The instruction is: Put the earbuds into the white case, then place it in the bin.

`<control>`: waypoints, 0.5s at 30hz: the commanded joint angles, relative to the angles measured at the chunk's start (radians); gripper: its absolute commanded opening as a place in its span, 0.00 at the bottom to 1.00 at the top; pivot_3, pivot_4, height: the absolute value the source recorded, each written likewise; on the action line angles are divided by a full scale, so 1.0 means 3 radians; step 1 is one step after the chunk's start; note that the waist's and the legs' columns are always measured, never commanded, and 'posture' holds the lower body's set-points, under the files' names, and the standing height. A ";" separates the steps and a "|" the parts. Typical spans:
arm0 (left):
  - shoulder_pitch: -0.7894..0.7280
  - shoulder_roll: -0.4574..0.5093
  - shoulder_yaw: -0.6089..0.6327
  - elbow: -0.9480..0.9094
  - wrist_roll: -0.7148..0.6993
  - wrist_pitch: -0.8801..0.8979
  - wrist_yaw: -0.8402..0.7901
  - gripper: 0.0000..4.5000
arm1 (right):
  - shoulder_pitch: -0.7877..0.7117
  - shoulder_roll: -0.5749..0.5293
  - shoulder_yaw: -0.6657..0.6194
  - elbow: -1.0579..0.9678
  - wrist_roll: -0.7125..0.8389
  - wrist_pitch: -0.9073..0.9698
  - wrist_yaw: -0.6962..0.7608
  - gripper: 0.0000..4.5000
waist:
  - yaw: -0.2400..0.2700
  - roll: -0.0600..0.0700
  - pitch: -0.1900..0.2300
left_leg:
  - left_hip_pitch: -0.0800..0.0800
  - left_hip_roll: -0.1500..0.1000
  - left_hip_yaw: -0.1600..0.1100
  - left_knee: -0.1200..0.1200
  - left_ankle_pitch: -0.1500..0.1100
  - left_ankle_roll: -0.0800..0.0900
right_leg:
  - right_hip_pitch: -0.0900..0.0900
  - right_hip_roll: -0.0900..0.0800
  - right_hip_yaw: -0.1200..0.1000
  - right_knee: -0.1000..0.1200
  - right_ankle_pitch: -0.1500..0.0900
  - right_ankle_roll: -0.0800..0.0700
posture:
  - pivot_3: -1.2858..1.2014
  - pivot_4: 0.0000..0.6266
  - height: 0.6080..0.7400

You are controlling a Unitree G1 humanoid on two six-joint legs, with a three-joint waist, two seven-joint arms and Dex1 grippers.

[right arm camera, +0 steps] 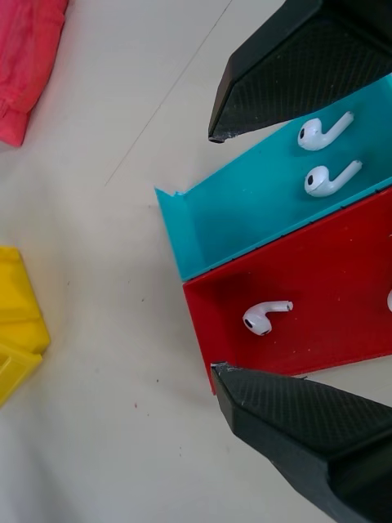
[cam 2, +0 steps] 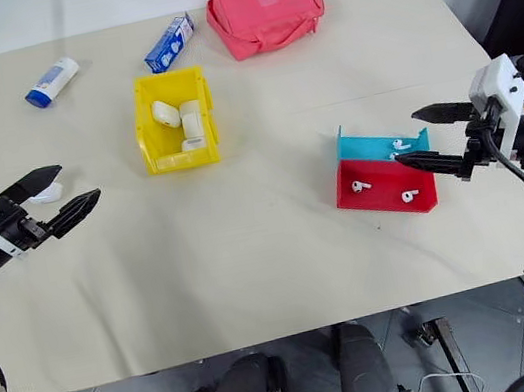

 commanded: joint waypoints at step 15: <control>0.0195 0.0169 0.0227 -0.0052 0.0194 0.0035 0.0472 0.99 | -0.0094 -0.0081 -0.0085 -0.0053 0.0048 -0.0002 0.0057 1.00 | -0.0005 0.0003 0.0002 | 0.0001 0.0004 0.0001 0.0000 -0.0001 -0.0002 | 0.0000 -0.0001 0.0001 -0.0001 0.0000 -0.0001 | 0.52 0.24 1.00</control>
